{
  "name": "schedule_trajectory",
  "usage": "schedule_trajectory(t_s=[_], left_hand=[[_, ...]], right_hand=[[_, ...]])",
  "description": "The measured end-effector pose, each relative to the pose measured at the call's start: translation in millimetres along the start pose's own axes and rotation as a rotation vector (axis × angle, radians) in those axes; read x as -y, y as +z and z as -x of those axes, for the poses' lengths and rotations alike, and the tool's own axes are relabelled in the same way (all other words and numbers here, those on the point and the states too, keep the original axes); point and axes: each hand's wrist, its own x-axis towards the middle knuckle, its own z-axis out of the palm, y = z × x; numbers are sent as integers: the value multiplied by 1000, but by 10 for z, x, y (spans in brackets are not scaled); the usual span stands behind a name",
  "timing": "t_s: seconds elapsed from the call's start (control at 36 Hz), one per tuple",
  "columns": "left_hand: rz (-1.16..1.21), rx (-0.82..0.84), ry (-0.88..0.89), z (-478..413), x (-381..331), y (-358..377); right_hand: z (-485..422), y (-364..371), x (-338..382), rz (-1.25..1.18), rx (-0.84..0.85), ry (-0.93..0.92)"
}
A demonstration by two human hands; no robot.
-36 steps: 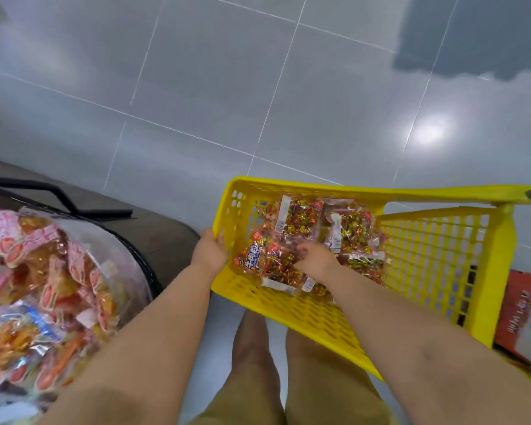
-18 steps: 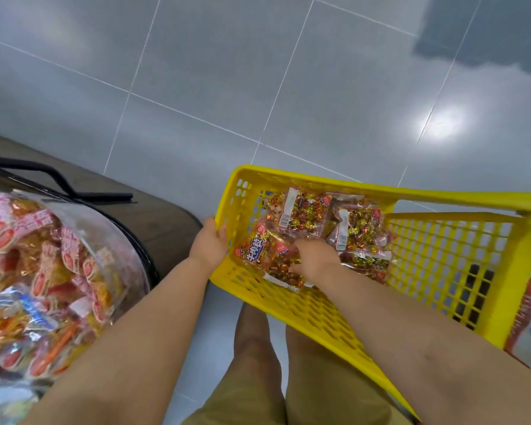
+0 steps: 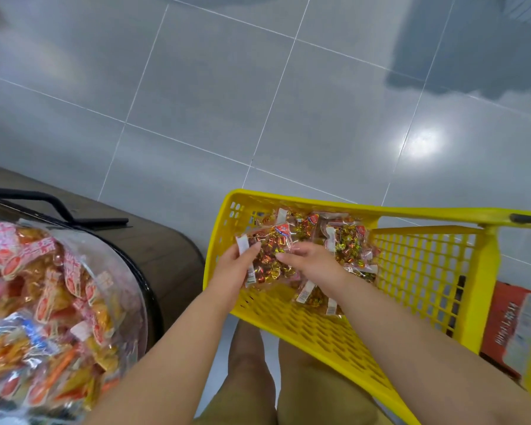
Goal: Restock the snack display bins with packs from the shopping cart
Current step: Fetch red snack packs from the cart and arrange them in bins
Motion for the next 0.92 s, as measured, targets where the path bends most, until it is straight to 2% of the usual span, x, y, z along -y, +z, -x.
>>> schedule_trajectory(t_s=[0.08,0.17,0.22,0.36,0.5,0.58,0.72,0.81,0.92], left_hand=[[94,-60,-17,-74,25,-32],[61,-117,-19,-152,69,-102],[27,-123,1,-183,99,-152],[-62,-224,12,-215,172,-269],[-174,-257,43,-179,209,-354],[-181,-258,53,-154,236,-391],[-190,-275,37,-129,282,-450],[-188,-276,41,-119,302,-468],[-202,-264,60,-115,313,-449]], right_hand=[[-113,-11,-60,-4,-45,7],[-353,-102,-154,-21,-349,78],[-512,-147,-190,41,-452,148],[-813,-79,-223,223,-406,224],[-972,-29,-244,169,-488,321],[-1038,-3,-261,269,-509,411],[-1081,-41,-326,181,-521,353],[-1056,-79,-346,268,-551,313],[-913,-32,-388,101,-487,145]])
